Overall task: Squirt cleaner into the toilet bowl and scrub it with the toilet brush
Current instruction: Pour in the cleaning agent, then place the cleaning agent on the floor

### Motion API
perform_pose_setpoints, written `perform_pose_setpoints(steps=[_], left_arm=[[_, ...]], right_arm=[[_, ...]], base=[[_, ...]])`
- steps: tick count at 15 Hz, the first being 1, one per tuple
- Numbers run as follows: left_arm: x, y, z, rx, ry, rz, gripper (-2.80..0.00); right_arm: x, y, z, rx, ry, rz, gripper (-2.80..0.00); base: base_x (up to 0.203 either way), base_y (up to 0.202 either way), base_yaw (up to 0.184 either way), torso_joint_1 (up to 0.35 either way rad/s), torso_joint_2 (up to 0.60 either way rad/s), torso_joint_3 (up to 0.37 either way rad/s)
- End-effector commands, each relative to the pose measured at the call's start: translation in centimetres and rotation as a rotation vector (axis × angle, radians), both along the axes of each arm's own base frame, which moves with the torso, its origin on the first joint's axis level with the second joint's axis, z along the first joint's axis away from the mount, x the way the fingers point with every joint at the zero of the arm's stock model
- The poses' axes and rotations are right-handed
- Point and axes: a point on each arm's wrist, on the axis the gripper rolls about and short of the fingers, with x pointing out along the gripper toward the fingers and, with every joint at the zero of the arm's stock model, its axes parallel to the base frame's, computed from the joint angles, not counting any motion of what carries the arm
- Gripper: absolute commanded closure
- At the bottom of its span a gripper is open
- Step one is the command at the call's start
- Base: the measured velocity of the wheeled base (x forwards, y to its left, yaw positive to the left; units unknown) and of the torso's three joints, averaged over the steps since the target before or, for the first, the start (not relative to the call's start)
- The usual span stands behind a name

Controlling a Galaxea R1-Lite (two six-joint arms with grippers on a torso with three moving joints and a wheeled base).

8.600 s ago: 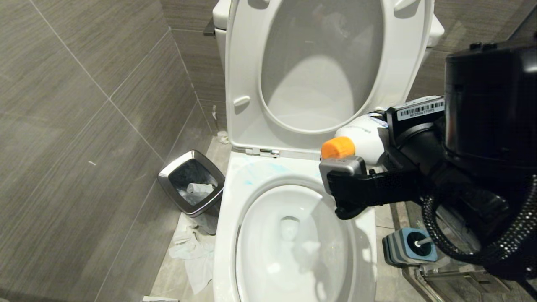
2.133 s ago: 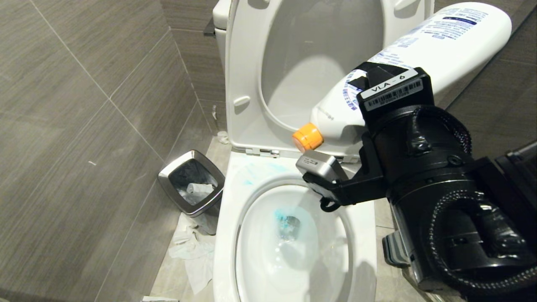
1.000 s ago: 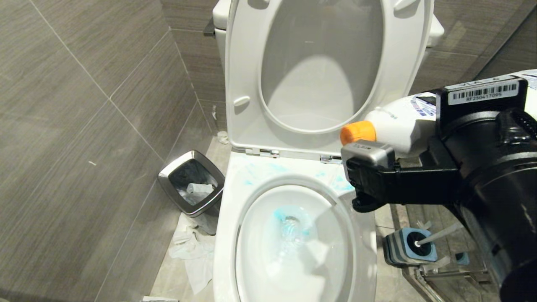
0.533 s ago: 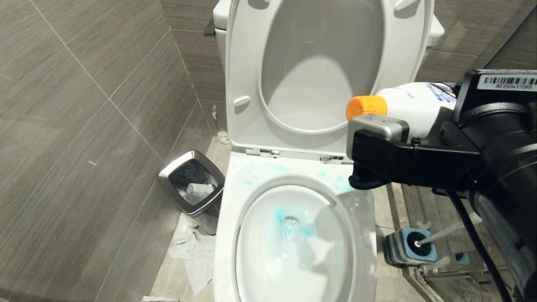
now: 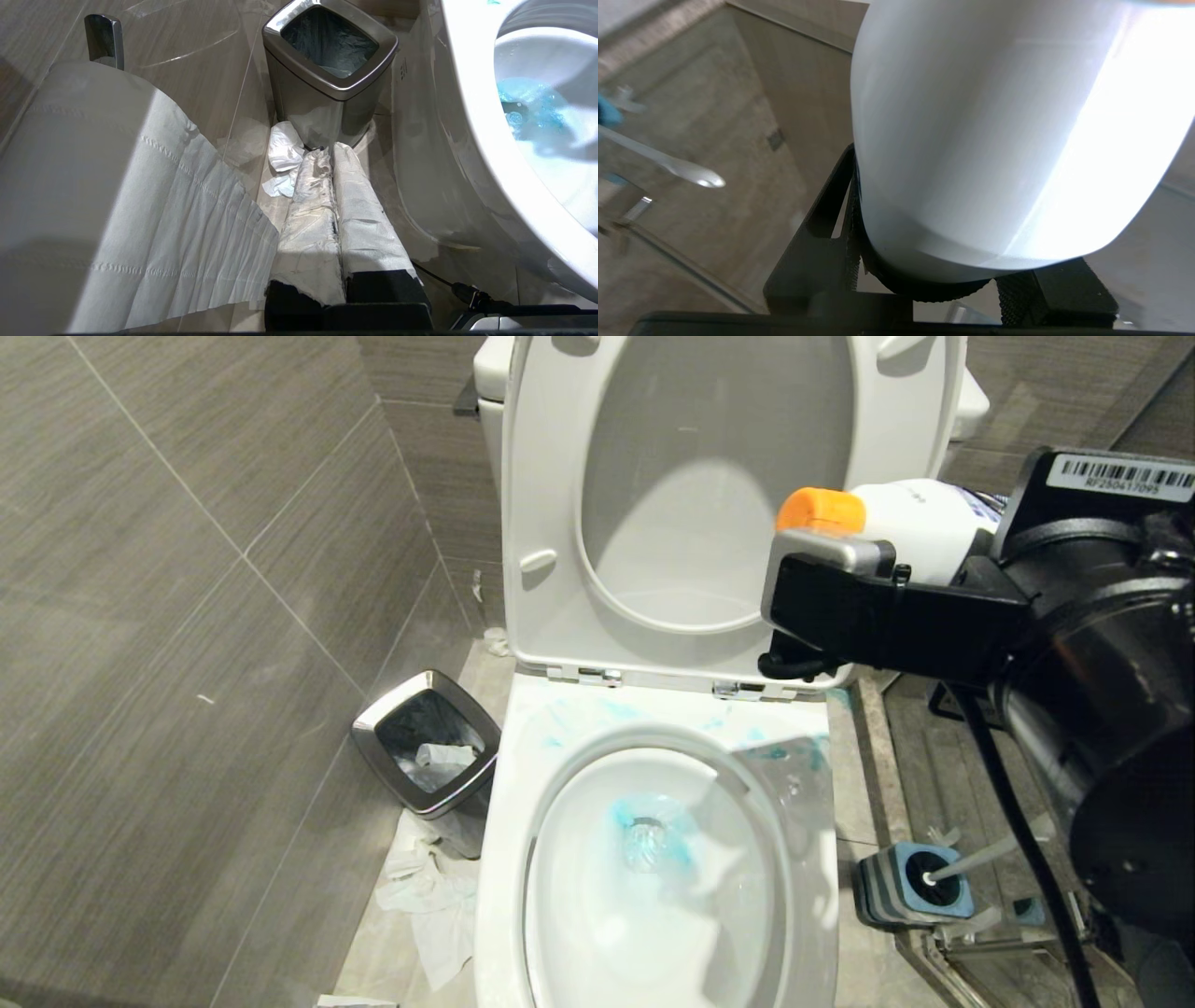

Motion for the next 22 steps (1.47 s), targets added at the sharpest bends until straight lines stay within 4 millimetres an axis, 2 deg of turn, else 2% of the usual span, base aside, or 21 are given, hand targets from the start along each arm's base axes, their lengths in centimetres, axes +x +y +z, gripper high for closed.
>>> perform_pose_setpoints(steps=[1,6,11,14,16,20,22], left_arm=[[0.0,0.0,0.0,0.0,0.002,0.001,0.0],[0.0,0.0,0.0,0.0,0.002,0.0,0.0],[0.0,0.0,0.0,0.0,0.002,0.001,0.0],[0.0,0.0,0.0,0.0,0.002,0.001,0.0],[0.0,0.0,0.0,0.0,0.002,0.0,0.0],[0.0,0.0,0.0,0.0,0.002,0.0,0.0],[0.0,0.0,0.0,0.0,0.002,0.0,0.0]], right_arm=[[0.2,-0.1,1.5,0.002,0.004,-0.014,0.0],[-0.2,-0.8,5.0,0.044,-0.02,-0.018,0.0],[-0.9,-2.7,8.2,0.039,-0.02,-0.034,0.0],[-1.2,-3.7,8.9,0.061,-0.032,-0.046,0.0],[0.0,-5.2,9.1,-0.004,0.002,-0.125,0.0],[0.3,-8.3,9.3,-0.084,0.053,-0.224,0.0],[0.0,-8.8,9.4,-0.024,0.015,-0.228,0.0]], base=[[0.0,0.0,0.0,0.0,0.0,0.0],[0.0,0.0,0.0,0.0,0.0,0.0],[0.0,0.0,0.0,0.0,0.0,0.0],[0.0,0.0,0.0,0.0,0.0,0.0],[0.0,0.0,0.0,0.0,0.0,0.0],[0.0,0.0,0.0,0.0,0.0,0.0],[0.0,0.0,0.0,0.0,0.0,0.0]])
